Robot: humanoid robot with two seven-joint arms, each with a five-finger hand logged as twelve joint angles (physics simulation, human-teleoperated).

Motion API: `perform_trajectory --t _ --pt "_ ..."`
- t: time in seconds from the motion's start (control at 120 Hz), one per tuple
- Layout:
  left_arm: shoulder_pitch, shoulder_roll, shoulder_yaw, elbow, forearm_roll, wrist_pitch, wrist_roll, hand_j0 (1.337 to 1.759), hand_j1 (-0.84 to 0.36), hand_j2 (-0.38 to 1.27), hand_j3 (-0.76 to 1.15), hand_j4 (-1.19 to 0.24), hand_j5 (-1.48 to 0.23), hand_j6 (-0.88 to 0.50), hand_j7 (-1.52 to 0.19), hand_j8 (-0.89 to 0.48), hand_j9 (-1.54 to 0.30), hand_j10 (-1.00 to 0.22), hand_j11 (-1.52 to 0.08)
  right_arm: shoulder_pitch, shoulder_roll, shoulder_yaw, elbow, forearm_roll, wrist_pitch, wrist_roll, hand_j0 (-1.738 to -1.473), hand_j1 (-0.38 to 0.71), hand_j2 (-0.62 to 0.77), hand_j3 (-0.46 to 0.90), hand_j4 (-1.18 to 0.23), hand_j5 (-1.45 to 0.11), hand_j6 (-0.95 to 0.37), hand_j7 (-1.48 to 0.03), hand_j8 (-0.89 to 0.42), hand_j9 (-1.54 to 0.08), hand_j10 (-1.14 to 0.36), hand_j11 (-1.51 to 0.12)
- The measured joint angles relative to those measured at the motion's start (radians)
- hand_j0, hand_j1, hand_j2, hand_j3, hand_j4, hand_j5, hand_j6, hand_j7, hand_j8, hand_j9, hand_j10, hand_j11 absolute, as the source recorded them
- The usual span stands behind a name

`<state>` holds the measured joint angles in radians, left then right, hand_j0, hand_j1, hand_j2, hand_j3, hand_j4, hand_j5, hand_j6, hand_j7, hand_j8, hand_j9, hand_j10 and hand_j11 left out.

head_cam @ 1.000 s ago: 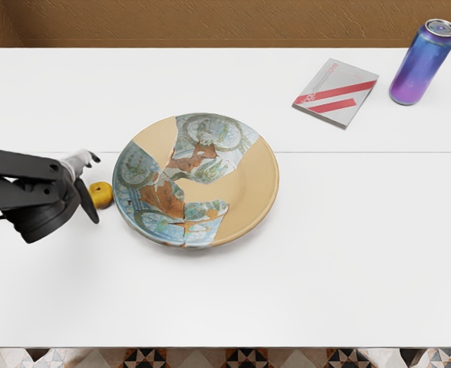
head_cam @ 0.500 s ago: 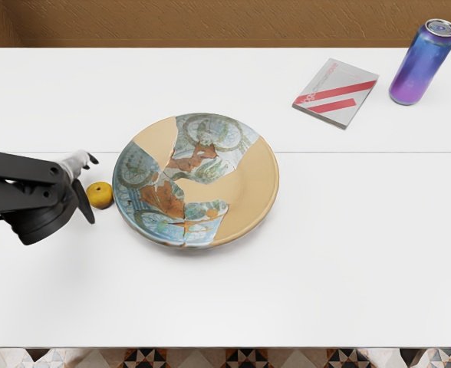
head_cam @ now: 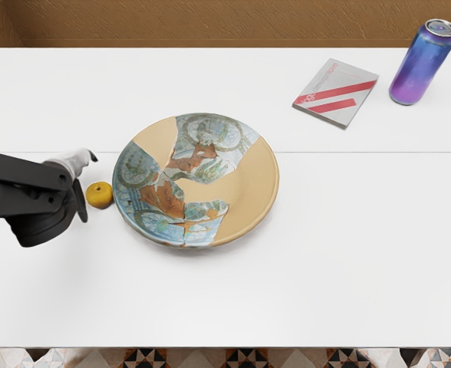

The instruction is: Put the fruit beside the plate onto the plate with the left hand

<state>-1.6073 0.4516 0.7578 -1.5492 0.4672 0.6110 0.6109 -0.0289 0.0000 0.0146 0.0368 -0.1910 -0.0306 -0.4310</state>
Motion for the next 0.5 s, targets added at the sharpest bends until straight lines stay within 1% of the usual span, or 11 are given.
perform_trajectory --t 0.175,0.308,0.5 --pt "-0.008 -0.014 0.010 0.000 0.000 0.000 0.000 1.658 0.10 0.04 0.00 -0.21 -0.27 -0.21 -0.27 -0.21 -0.27 -0.21 -0.27 0.000 0.000 0.000 0.000 0.000 0.000 0.000 -1.658 -0.35 0.00 0.00 0.00 0.00 0.00 0.00 0.00 0.00 0.00 0.00" --pt "-0.008 -0.028 0.012 -0.002 -0.002 0.000 0.000 1.658 0.06 0.05 0.00 -0.24 -0.31 -0.24 -0.31 -0.24 -0.31 -0.24 -0.31 0.000 0.000 0.000 0.000 0.000 0.000 0.000 -1.658 -0.35 0.00 0.00 0.00 0.00 0.00 0.00 0.00 0.00 0.00 0.00" --pt "-0.030 -0.027 0.010 -0.023 -0.033 0.000 0.000 1.658 0.02 0.06 0.00 -0.28 -0.36 -0.28 -0.36 -0.28 -0.36 -0.28 -0.36 0.000 0.000 0.000 0.000 0.000 0.000 0.000 -1.658 -0.35 0.00 0.00 0.00 0.00 0.00 0.00 0.00 0.00 0.00 0.00"
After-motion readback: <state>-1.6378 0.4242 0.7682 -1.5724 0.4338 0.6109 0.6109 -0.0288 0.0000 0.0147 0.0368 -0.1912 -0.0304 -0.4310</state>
